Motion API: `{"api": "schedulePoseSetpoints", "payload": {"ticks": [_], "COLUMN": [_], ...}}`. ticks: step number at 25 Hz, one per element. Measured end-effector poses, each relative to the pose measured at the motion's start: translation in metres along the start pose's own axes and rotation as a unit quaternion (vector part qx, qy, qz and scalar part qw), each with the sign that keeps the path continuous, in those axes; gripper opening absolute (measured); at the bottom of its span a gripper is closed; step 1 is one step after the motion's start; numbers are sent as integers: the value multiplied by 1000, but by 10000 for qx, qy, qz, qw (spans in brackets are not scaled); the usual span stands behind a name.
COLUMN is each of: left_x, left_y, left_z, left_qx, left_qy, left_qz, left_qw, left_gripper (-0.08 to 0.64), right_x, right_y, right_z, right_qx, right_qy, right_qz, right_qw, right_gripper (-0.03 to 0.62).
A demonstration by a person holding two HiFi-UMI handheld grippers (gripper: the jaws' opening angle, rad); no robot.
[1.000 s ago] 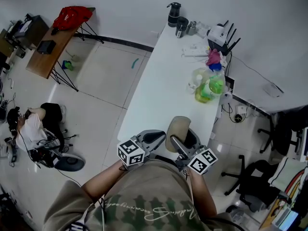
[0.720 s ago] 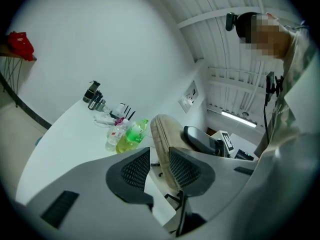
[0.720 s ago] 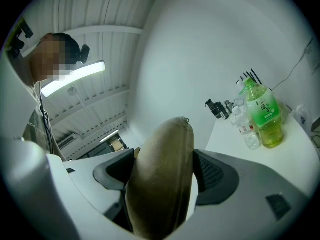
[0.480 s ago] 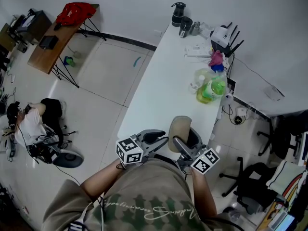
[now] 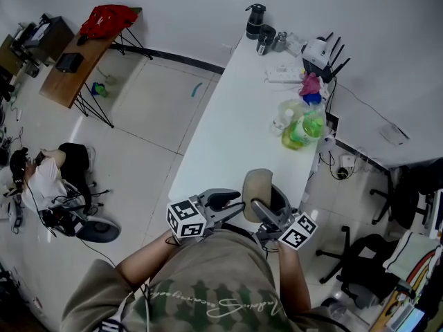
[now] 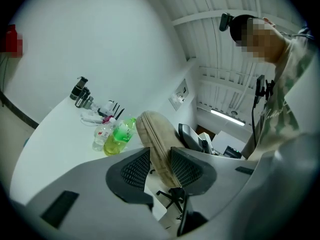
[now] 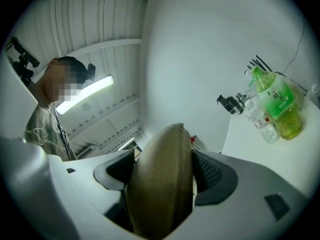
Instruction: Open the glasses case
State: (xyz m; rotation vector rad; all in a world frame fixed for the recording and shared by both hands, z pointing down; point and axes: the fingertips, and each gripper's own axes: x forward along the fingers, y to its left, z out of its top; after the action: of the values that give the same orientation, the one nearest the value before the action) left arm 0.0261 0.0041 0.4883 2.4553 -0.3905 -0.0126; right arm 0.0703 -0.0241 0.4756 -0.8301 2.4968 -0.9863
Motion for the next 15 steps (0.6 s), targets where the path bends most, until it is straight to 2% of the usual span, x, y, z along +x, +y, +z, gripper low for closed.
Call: {"api": "schedulePoseSetpoints", "payload": {"ticks": [4, 5, 7, 10, 13, 15], "left_x": [-1, -3, -8, -10, -11, -13], "left_y": [-1, 2, 8, 11, 13, 13], "left_z": [0, 1, 3, 8, 7, 5], "left_qx": [-32, -108, -221, -144, -187, -173], "left_qy": [-40, -65, -90, -53, 47, 146], "left_qz": [-68, -15, 76, 64, 55, 29], "left_qw": [10000, 9999, 9997, 9999, 9998, 9997], "left_gripper": [119, 69, 29, 28, 28, 28], "right_x": [-7, -9, -11, -7, -4, -3], "right_y": [-4, -4, -1, 2, 0, 2], "right_z": [-4, -5, -13, -31, -34, -34], "right_qx": [479, 664, 882, 762, 685, 462], "right_qy": [81, 112, 332, 680, 576, 534], "right_qz": [223, 286, 412, 380, 345, 389], "right_qw": [9986, 9973, 9947, 9940, 9954, 9967], "right_gripper": [360, 352, 340, 336, 336, 336]}}
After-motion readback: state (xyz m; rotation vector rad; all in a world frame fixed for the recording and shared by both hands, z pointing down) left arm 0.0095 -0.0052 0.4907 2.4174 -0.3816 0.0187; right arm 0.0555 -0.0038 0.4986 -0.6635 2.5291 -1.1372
